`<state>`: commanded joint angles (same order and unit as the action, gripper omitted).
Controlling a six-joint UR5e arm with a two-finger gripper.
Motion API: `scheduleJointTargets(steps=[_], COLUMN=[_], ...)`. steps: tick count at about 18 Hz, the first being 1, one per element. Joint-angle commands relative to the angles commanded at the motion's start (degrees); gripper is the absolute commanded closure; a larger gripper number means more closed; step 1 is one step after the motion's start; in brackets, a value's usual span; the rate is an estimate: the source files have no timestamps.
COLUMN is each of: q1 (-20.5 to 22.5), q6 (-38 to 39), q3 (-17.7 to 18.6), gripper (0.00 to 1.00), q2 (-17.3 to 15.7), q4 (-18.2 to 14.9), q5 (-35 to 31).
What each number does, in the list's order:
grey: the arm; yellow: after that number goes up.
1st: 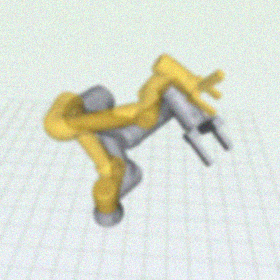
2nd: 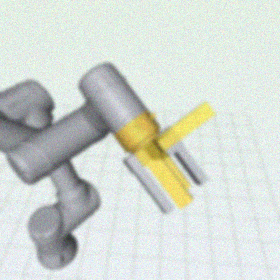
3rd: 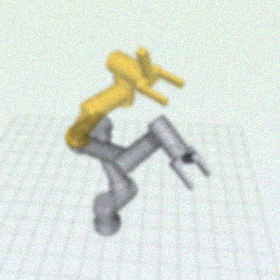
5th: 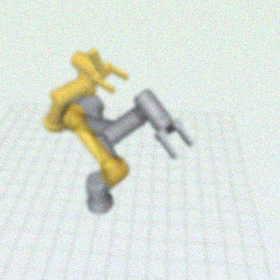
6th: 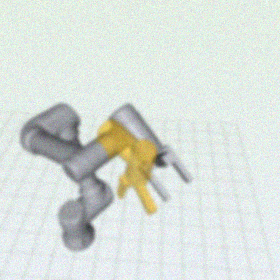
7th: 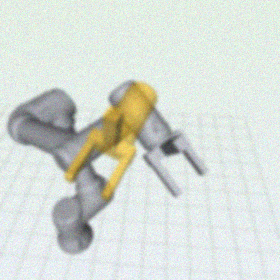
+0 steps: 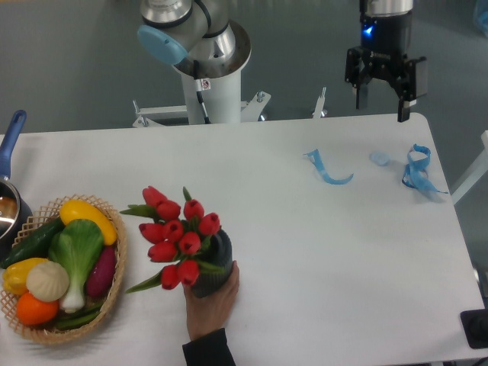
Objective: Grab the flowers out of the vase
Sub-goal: 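Move the open gripper toward the red tulip bouquet in the grey vase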
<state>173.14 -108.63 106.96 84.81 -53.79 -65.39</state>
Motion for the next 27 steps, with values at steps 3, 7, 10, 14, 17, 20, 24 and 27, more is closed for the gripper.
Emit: scheduleJointTargets(steps=[3,7,10,14,17,20,24,27], q1=[0.00,0.00,-0.09,-1.75,-4.30,-8.07,-10.37,-11.95], q6=[-0.09,0.00,0.09,3.76,8.95,14.83,24.50,26.10], q3=[0.26,0.61,1.40,2.55,2.63,3.42,3.95,4.66], gripper=[0.00,0.00,0.00,0.00,0.00,0.00,0.00,0.00], q2=[-0.09,-0.17,0.00,-0.09,0.79,2.54,3.95,5.45], q4=[0.26,0.26,0.00,0.00,0.00,0.00,0.09,0.70], q5=[-0.09,0.00,1.14,1.32,2.63,5.79,9.48,13.79])
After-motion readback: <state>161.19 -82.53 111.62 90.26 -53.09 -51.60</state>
